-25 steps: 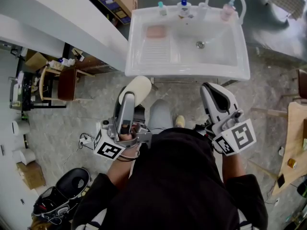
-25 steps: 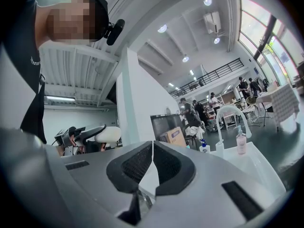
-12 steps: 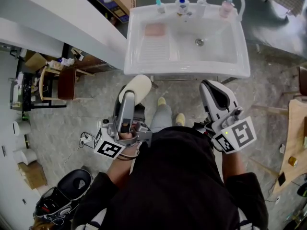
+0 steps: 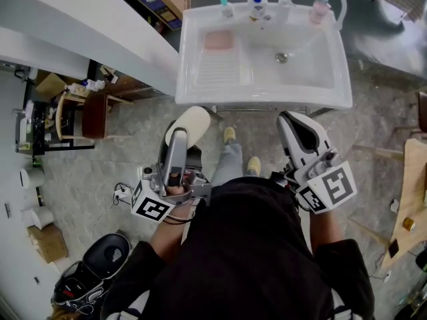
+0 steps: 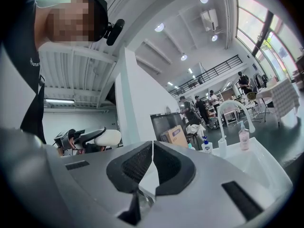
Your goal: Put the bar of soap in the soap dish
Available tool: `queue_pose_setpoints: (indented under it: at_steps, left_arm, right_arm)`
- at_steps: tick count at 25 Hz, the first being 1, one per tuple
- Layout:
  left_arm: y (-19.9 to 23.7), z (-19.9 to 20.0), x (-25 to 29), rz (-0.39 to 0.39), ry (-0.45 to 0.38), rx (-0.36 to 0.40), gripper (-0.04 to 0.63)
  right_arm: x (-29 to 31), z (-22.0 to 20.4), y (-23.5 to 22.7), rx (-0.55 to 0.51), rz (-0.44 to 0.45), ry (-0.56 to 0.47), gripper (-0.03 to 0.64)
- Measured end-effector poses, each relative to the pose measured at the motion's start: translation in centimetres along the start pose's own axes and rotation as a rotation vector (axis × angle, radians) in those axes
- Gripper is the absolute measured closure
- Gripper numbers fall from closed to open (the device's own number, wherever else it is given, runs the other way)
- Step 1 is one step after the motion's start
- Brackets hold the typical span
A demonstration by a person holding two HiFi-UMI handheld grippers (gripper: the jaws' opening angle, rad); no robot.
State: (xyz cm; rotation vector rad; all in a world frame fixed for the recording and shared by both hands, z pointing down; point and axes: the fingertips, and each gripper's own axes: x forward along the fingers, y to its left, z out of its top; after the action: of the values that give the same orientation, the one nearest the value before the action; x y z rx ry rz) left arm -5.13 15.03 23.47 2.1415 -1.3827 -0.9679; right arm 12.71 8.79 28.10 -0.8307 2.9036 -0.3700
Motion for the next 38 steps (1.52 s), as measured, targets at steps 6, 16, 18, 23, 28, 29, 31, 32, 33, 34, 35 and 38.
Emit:
queue_pose_setpoints:
  at_steps: [6,16,18,23,28,29,31,32,33,34,35,38]
  left_arm:
    - [1.5,0.4,1.3,-0.012,0.015,-0.023,0.480]
    - [6.7,2.2,4.0,-0.009,0.038,-0.074,0.480]
    - [7.8,2.8,4.7,-0.012,0.040,-0.082,0.480]
    - [10.3,4.6,6.6,-0.023,0.042,-0.096,0.480]
    - [12.4,5.9,8.2,-0.030,0.037,-0.119,0.480]
    - [12.8,6.1,8.5,-0.031,0.036,-0.125,0.480]
    - [13.4,6.6,8.9,-0.037,0.032,-0.132,0.480]
    - [13.7,6.8,9.2,-0.042,0.031,-0.133,0.480]
    - [13.9,7.0,9.5,-0.046,0.031,-0.133,0.480]
    - [14.2,7.2,9.7,-0.050,0.034,-0.132,0.480]
    - [14.4,7.4,9.9,-0.053,0.037,-0.130,0.480]
    - [15.0,7.9,10.5,-0.065,0.041,-0.133,0.480]
  right_arm:
    - [1.4,-0.5,-0.6,0.013,-0.022,0.022,0.592]
    - [6.7,-0.9,-2.0,0.022,-0.059,0.049,0.592]
    - [8.0,-0.8,-2.3,0.023,-0.063,0.051,0.592]
    - [11.4,-0.2,-3.0,0.021,-0.068,0.057,0.592]
    - [14.1,0.4,-3.9,0.013,-0.083,0.060,0.592]
    - [14.5,0.5,-4.0,0.011,-0.085,0.060,0.592]
    - [15.1,0.8,-4.2,0.004,-0.090,0.060,0.592]
    - [15.4,0.9,-4.3,0.001,-0.093,0.060,0.592]
    - [15.7,1.0,-4.4,-0.002,-0.098,0.060,0.592]
    - [16.0,1.0,-4.5,-0.004,-0.101,0.061,0.592]
    - [16.3,1.1,-4.6,-0.006,-0.105,0.063,0.592]
    - [17.1,1.1,-4.7,-0.012,-0.112,0.070,0.592]
